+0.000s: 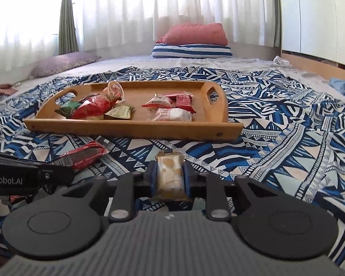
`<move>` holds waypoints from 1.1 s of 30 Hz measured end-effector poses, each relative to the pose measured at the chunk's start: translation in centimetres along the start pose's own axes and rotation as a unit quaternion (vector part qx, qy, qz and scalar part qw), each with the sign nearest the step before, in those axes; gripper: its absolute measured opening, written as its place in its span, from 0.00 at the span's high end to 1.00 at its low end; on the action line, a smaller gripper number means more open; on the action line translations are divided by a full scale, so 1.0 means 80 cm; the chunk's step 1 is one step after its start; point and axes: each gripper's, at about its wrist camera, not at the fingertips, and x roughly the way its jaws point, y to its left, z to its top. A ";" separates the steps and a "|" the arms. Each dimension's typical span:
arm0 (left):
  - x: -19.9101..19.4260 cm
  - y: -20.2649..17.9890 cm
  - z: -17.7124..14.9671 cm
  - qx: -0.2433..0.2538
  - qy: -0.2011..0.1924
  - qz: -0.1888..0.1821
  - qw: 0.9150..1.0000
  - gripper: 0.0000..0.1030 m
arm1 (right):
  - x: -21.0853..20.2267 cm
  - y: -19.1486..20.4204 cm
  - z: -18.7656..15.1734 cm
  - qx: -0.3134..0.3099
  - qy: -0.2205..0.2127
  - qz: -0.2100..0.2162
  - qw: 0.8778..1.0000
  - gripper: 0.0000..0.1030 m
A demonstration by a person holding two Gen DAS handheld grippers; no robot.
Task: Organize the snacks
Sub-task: 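Lift the red bar and beige packet and carry both toward the tray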
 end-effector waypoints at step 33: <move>-0.052 0.025 0.002 -0.038 -0.018 0.053 0.998 0.81 | -0.046 0.020 0.031 0.018 -0.015 0.016 1.000 0.73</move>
